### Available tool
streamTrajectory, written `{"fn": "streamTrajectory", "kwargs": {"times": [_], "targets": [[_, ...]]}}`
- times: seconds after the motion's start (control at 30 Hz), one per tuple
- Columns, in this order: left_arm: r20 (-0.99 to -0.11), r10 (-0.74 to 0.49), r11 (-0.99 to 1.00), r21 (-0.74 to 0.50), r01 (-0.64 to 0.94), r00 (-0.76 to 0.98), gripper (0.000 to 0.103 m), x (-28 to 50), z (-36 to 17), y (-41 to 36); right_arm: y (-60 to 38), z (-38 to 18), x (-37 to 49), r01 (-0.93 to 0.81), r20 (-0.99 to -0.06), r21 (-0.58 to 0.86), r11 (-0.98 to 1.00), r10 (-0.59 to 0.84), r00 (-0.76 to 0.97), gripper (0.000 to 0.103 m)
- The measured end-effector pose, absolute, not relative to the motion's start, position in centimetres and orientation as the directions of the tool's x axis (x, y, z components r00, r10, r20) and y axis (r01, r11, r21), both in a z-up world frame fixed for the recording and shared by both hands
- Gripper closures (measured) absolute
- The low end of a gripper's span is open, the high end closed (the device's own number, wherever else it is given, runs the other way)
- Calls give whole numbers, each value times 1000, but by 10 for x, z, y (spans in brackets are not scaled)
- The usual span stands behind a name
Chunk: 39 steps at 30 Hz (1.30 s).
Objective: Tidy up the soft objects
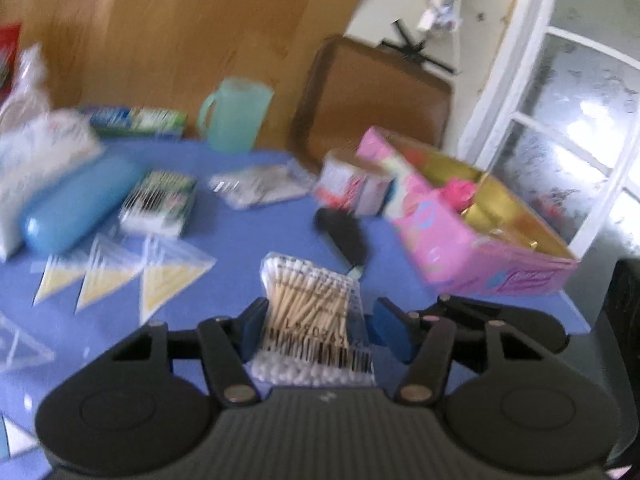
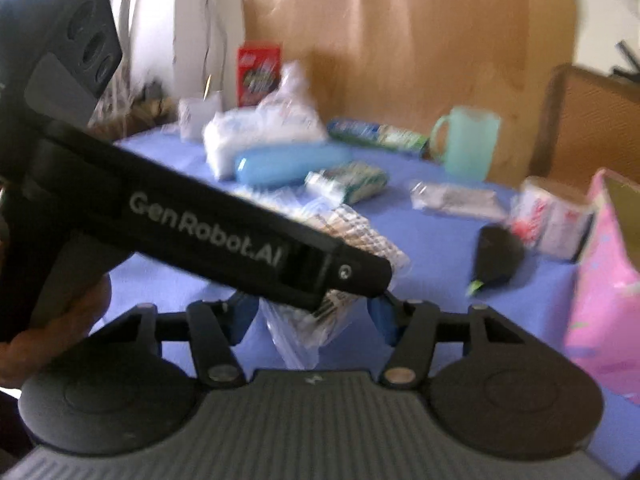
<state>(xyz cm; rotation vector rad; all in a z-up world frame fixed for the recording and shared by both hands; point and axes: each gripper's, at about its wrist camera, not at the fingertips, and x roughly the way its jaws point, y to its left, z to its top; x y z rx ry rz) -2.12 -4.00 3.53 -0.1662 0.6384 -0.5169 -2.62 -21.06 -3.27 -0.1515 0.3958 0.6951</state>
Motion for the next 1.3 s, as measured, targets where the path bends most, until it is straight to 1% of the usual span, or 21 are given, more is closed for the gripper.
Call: {"fn": "streamTrajectory", "kwargs": {"times": [0.13,0.23,0.37,0.4,0.47,0.5,0.53,0.57,0.6,0.63,0.7,0.8,0.87,0.93,1.0,1.07,1.23,1.3], "targets": [[-463,-566,824,-278,495,682,45,-16,68,-75,-241,-12,-38,-568,-272,-84,819,530,803,40],[-438,-613,788,-267,555,658,45,-3,88,-110,-270,0,-33,-486,-213,-107,867,457,863,40],[-420,-657,743,-226,630,625,45,19,100,-167,-310,10,-11,-381,-193,-89,920,359,913,40],[-418,-662,738,-218,639,622,43,25,101,-179,-319,12,-3,-352,-193,-87,932,331,924,40],[-414,-658,739,-194,646,629,35,37,100,-204,-330,12,15,-284,-194,-90,955,263,945,39],[-417,-641,752,-172,636,644,31,43,98,-217,-335,10,27,-230,-199,-105,968,206,958,36],[-427,-620,768,-157,621,658,30,48,95,-225,-337,7,38,-173,-206,-126,977,144,968,33],[-441,-602,781,-149,607,666,31,51,92,-230,-341,4,45,-122,-207,-143,982,91,974,33],[-451,-584,794,-147,589,675,33,53,89,-231,-346,1,53,-83,-218,-147,986,49,975,33],[-455,-571,806,-153,571,684,33,52,86,-226,-353,0,55,-67,-228,-126,990,37,973,34],[-433,-570,813,-170,557,699,33,47,83,-207,-368,-2,48,-75,-218,-54,996,62,974,34],[-414,-541,838,-196,509,731,32,38,80,-169,-373,-5,41,-80,-212,-18,997,74,975,34],[-419,-514,858,-223,463,749,32,33,73,-136,-372,-6,33,-109,-198,19,994,110,974,36],[-436,-446,895,-217,390,781,32,30,65,-104,-368,-4,31,-146,-186,50,988,153,971,45],[-459,-386,922,-217,321,800,32,28,56,-75,-354,3,26,-184,-179,68,981,194,965,52],[-482,-337,939,-233,253,809,32,26,47,-45,-341,9,27,-233,-180,85,969,245,952,53],[-490,-216,968,-217,122,844,32,13,29,17,-301,21,42,-377,-232,149,914,403,885,53],[-493,-203,967,-236,95,846,32,13,23,30,-282,19,54,-408,-278,178,895,444,852,53]]}}
